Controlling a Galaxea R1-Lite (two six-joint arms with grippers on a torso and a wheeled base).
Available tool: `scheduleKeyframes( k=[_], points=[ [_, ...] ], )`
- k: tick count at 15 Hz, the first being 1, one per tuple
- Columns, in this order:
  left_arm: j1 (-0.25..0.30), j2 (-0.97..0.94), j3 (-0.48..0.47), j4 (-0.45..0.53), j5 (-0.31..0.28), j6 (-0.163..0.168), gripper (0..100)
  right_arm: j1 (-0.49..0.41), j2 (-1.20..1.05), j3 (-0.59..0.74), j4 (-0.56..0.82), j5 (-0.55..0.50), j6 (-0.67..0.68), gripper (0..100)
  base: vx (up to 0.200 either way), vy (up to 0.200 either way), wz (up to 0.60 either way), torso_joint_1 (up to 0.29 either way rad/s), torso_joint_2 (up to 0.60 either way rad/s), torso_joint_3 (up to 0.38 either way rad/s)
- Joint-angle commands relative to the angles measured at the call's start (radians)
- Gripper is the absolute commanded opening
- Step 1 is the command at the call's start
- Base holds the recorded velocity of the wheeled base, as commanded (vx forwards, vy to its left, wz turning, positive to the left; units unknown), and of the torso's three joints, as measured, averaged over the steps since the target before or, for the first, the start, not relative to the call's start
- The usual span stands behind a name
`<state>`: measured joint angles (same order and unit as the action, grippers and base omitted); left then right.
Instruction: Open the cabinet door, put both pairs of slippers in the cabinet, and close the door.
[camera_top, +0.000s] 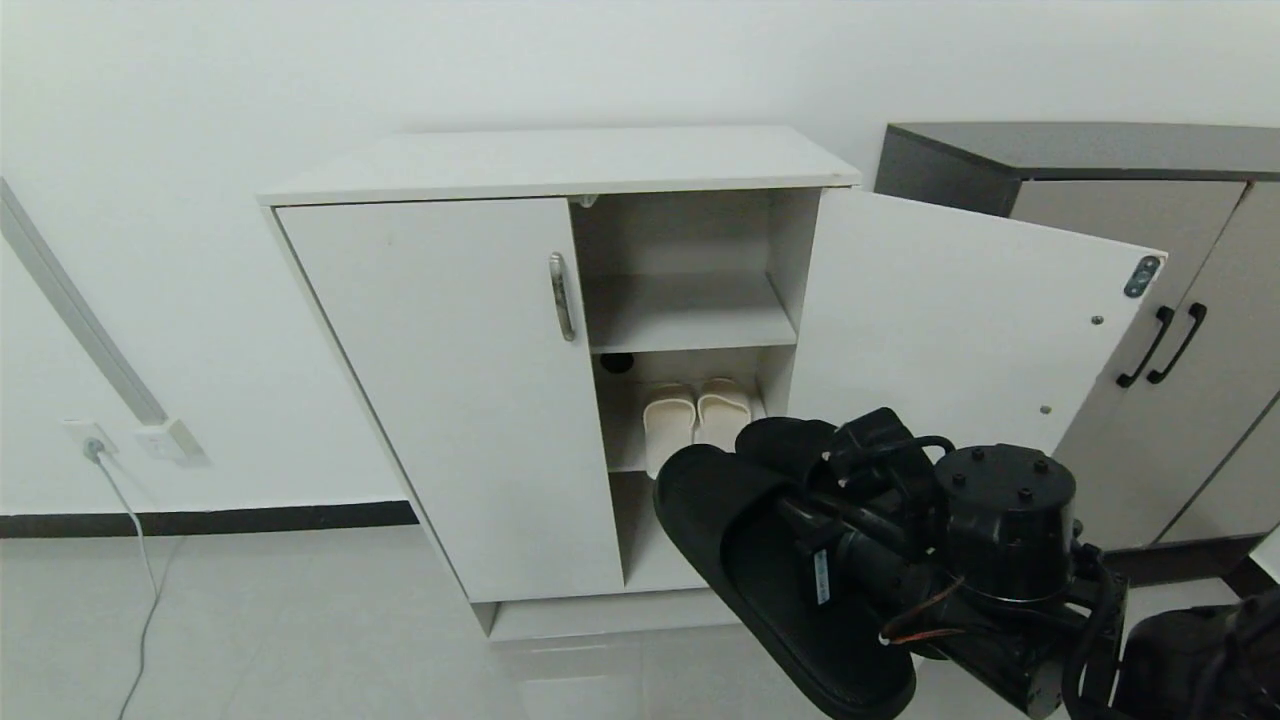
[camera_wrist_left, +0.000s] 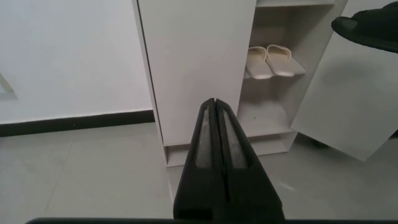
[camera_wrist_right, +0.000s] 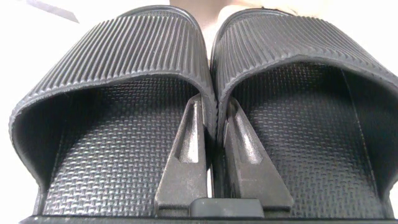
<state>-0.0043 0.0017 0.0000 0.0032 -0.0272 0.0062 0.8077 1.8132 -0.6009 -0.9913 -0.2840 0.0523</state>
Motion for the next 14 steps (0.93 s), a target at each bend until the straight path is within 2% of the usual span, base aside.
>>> scheduleKeyframes(
  k=[1,7,14],
  points=[
    [0.0,0.0,0.0,0.0,0.0,0.0,0,0.001,0.003,0.001,0.0,0.0,0.0,0,0.0,0.0,0.0,-0.08,0.45,0.369],
    [0.0,0.0,0.0,0.0,0.0,0.0,0,0.001,0.003,0.003,0.0,0.0,-0.002,0,0.0,0.0,0.0,-0.028,0.41,0.385],
    [0.0,0.0,0.0,0.0,0.0,0.001,0,0.004,0.008,0.006,-0.003,0.002,-0.002,0,0.0,0.0,0.0,0.002,0.04,0.038]
  ],
)
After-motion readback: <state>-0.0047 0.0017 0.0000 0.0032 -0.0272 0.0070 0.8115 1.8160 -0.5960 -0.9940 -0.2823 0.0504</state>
